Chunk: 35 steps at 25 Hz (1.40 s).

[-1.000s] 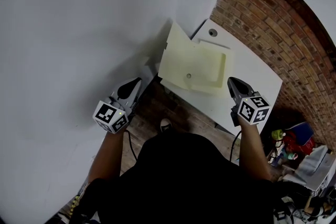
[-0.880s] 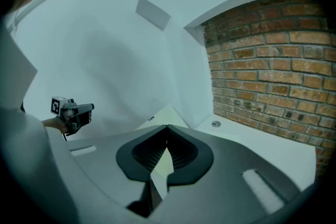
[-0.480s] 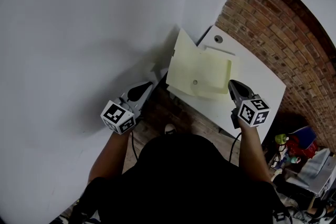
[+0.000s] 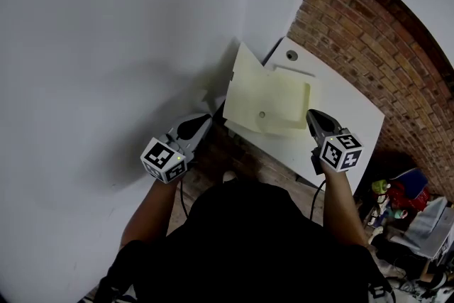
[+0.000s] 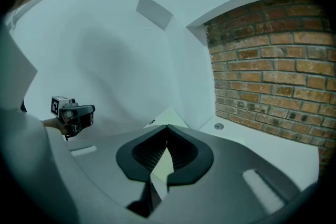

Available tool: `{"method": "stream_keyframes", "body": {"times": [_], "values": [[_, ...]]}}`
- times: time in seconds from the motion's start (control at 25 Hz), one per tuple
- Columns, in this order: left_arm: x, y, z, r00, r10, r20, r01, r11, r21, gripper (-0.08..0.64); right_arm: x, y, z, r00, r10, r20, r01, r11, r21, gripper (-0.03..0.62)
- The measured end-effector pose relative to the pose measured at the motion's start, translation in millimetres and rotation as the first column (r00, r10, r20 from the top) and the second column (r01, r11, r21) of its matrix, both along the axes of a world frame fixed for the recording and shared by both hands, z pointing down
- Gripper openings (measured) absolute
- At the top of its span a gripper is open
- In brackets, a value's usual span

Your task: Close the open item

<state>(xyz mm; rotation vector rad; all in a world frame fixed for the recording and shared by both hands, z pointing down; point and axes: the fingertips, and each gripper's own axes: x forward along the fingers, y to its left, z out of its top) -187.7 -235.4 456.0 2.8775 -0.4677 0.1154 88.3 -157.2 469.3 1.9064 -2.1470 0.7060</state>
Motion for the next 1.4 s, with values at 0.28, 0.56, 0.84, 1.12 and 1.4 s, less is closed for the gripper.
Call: {"method": "stream_keyframes", "body": {"times": [0.28,0.56,0.84,1.12,1.4], "values": [[7.6,1.7,3.9,1.000,0.004,0.011,-0.003,1.000,-0.007,0.003,6.6,8.3,12.9,1.000,0.005,0.017,-0.005,1.000,-0.020,0.000],[22.7,0.3,5.5,1.000,0.002,0.031,-0.002,1.000,-0.008,0.003,20.2,1.2,14.0,0.999,-0.009,0.033,0.009,1.000,-0.014,0.000],[49.1,-4.7,7.8,0.998,-0.039,0.048,0.040,0.999,-0.018,0.003,51.5,-6.3,27.4,0.998,-0.036,0.054,0.038,0.999,-0.030,0.000],[83.6,-8.9,10.6,0.994,-0.087,0.062,0.088,0.996,-0.018,0.003,81.6,-27.4,29.5,0.991,-0.107,0.076,0.108,0.994,-0.018,0.000],[114.4,-15.2,18.2,0.990,-0.107,0.094,0.110,0.993,-0.028,0.003,114.8,-36.4,32.0,0.988,-0.130,0.082,0.133,0.991,-0.028,0.000]]}}
